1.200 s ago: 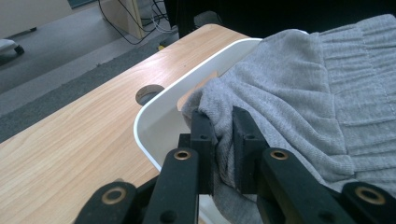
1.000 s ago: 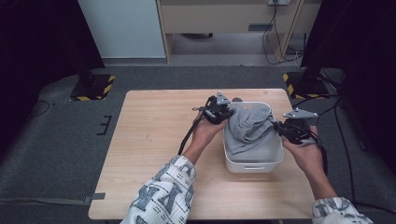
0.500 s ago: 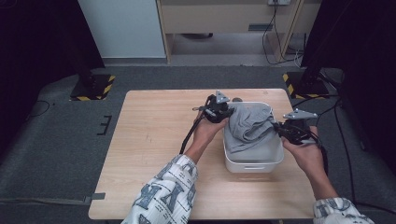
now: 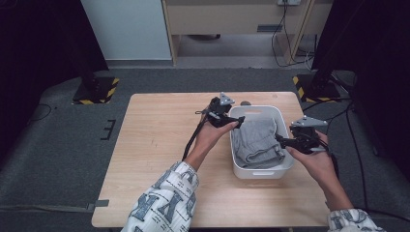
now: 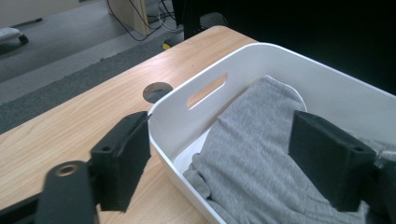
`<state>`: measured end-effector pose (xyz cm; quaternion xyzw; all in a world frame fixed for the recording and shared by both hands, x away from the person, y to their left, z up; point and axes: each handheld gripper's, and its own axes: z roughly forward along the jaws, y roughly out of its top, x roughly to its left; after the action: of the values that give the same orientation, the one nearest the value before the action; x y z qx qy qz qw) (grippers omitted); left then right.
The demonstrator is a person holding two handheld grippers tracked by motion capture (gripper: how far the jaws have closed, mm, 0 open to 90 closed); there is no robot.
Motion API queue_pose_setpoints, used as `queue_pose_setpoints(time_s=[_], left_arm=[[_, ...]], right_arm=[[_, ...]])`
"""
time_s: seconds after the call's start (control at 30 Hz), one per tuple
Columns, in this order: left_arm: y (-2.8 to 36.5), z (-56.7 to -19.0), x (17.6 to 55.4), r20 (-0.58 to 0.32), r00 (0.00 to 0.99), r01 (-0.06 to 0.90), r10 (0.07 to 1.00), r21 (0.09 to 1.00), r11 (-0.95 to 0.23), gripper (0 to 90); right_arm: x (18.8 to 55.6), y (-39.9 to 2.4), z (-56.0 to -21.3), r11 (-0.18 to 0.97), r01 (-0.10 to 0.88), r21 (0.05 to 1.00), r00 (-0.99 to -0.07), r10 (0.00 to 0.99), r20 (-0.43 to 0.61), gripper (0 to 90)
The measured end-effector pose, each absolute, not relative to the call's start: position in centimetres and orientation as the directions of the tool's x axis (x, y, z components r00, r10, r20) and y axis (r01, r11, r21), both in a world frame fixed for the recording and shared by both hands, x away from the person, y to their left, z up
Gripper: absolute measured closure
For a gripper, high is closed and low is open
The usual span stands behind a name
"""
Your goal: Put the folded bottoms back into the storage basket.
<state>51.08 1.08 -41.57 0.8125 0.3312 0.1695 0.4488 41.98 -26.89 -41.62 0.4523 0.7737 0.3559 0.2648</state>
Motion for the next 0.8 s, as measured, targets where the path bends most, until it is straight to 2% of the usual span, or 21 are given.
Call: queue_pose_setpoints(time_s=[0.3,0.7,0.8], left_arm=[[1.3,-41.5,50.8,-0.037,0.738,0.405,0.673,0.823,-0.398,10.4],[1.5,-40.9,49.9,-0.03,0.758,0.386,0.651,0.826,-0.411,7.2],[1.5,-40.9,49.5,-0.035,0.766,0.38,0.642,0.83,-0.408,7.1]], right_arm=[[42.3,-26.1,-41.9,0.315,0.527,0.789,-0.48,0.877,-0.03,22.9],[42.6,-25.4,-41.7,0.304,0.548,0.779,-0.476,0.88,-0.008,8.3],[42.6,-25.2,-41.8,0.299,0.552,0.779,-0.477,0.879,0.001,7.7]])
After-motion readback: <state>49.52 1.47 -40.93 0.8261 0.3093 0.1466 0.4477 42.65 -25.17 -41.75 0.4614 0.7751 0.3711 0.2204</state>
